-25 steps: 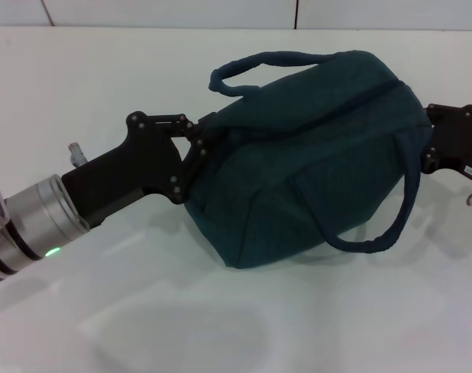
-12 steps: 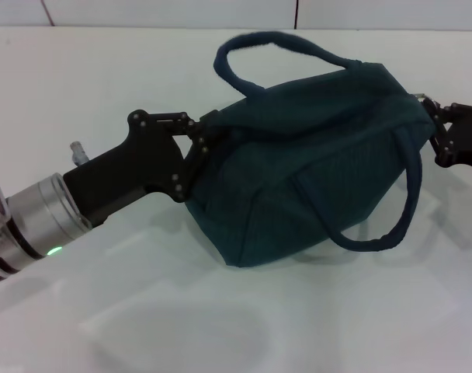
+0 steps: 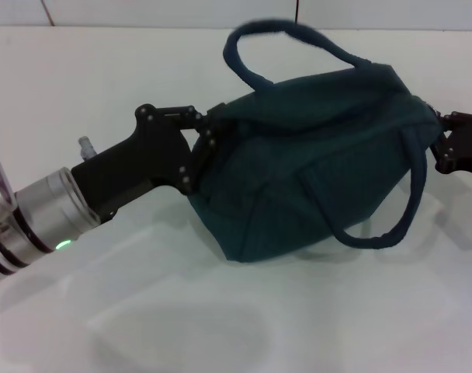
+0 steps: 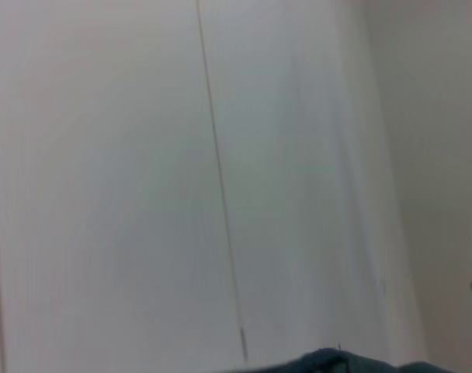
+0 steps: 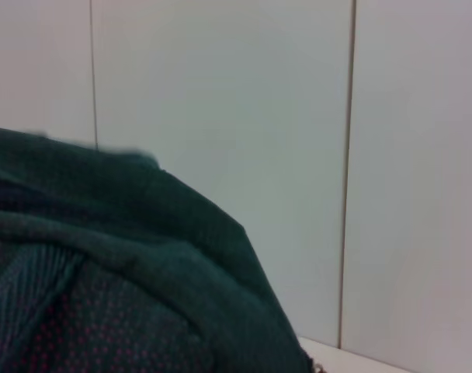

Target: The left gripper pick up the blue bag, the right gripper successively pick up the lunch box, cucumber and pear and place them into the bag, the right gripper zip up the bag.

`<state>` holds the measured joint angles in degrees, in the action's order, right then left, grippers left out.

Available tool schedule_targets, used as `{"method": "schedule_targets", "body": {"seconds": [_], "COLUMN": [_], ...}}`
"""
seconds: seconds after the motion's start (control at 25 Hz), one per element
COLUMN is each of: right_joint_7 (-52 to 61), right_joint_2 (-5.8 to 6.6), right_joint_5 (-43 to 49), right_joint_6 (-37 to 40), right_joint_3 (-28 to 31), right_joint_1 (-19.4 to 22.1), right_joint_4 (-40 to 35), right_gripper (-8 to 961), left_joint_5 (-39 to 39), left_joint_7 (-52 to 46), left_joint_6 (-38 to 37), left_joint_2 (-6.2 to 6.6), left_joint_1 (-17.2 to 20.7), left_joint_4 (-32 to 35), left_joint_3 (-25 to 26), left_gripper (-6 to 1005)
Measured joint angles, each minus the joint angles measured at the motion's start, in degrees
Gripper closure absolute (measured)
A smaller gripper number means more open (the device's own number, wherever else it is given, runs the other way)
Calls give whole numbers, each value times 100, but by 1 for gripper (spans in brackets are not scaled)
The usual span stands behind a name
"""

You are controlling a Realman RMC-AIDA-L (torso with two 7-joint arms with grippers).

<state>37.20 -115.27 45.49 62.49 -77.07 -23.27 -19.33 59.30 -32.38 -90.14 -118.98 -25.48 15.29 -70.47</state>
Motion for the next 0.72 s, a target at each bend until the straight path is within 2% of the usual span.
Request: {"method": "schedule_targets", "body": {"seconds": [0.28, 0.52, 0.72], "right_joint_7": [465, 515, 519], "right_joint_2": [-9, -15, -12], "right_joint_5": [-27, -47, -49], "right_joint_6": [102, 238, 526], "right_joint_3": [22, 41, 39], "right_joint_1": [-38, -29, 3], "right_joint_4": [-57, -133, -134], "right_gripper": [918, 770, 598], "left_joint_5": [-486, -798, -996], "left_joint_7": [41, 282, 352], "left_joint_6": [112, 91, 69], "left_joint_2": [-99, -132, -141], "left_joint_1": [30, 19, 59], "left_joint_4": [-99, -379, -455], "left_joint_3": [-5, -20, -32], "left_gripper": [947, 944, 778]}}
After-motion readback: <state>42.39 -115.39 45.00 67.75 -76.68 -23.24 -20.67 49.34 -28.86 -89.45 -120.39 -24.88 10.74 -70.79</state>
